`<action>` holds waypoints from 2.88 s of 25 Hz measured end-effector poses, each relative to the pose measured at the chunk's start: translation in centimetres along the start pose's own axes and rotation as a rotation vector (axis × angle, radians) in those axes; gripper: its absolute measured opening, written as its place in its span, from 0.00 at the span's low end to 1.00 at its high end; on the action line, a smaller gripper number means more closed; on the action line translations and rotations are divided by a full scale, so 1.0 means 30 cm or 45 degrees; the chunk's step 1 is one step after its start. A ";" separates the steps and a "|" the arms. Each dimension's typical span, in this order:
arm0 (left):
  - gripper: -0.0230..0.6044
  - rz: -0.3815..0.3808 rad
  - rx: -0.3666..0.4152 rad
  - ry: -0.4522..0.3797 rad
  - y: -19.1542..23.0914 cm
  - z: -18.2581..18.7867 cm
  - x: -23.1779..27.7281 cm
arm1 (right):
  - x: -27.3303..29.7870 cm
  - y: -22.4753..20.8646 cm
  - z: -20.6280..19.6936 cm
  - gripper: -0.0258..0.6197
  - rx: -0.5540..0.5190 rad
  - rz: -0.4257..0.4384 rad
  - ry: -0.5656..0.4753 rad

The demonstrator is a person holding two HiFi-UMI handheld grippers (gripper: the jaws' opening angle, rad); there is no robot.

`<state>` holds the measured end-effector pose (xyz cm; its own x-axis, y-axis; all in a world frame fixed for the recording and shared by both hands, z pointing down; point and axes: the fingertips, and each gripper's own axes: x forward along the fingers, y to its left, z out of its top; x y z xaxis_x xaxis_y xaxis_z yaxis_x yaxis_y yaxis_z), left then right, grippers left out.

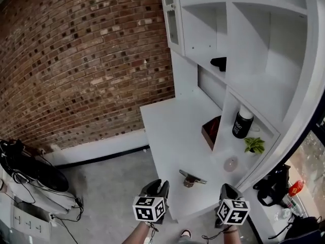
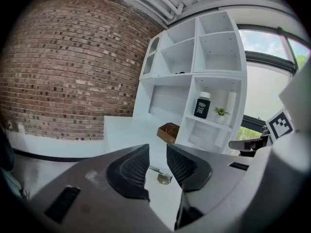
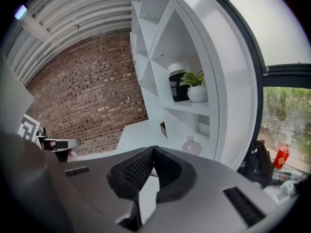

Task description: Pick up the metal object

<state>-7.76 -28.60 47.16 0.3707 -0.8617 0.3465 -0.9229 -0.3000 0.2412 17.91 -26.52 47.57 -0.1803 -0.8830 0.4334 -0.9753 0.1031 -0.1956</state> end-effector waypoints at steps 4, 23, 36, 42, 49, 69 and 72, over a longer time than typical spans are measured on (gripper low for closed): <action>0.20 0.025 -0.022 0.012 0.017 0.000 0.074 | 0.103 -0.014 0.036 0.04 -0.034 0.030 0.031; 0.20 -0.198 0.158 0.245 0.095 -0.071 0.244 | 0.206 -0.016 0.011 0.04 0.054 -0.116 0.116; 0.20 -0.547 0.566 0.396 -0.045 -0.156 0.327 | 0.110 -0.085 -0.100 0.04 0.157 -0.306 0.138; 0.20 -0.696 0.724 0.483 -0.102 -0.243 0.338 | 0.038 -0.128 -0.183 0.04 0.195 -0.393 0.173; 0.20 -0.777 0.885 0.545 -0.139 -0.320 0.375 | -0.008 -0.170 -0.301 0.04 0.246 -0.453 0.230; 0.20 -0.929 1.784 0.547 -0.154 -0.456 0.489 | 0.052 -0.198 -0.480 0.04 0.303 -0.441 0.309; 0.20 -0.952 1.875 0.541 -0.156 -0.467 0.494 | 0.059 -0.198 -0.499 0.04 0.310 -0.440 0.316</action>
<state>3.50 -34.22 63.87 0.5098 -0.2791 0.8138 0.2347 -0.8649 -0.4437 21.46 -21.83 62.67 0.0943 -0.7077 0.7002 -0.9305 -0.3128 -0.1908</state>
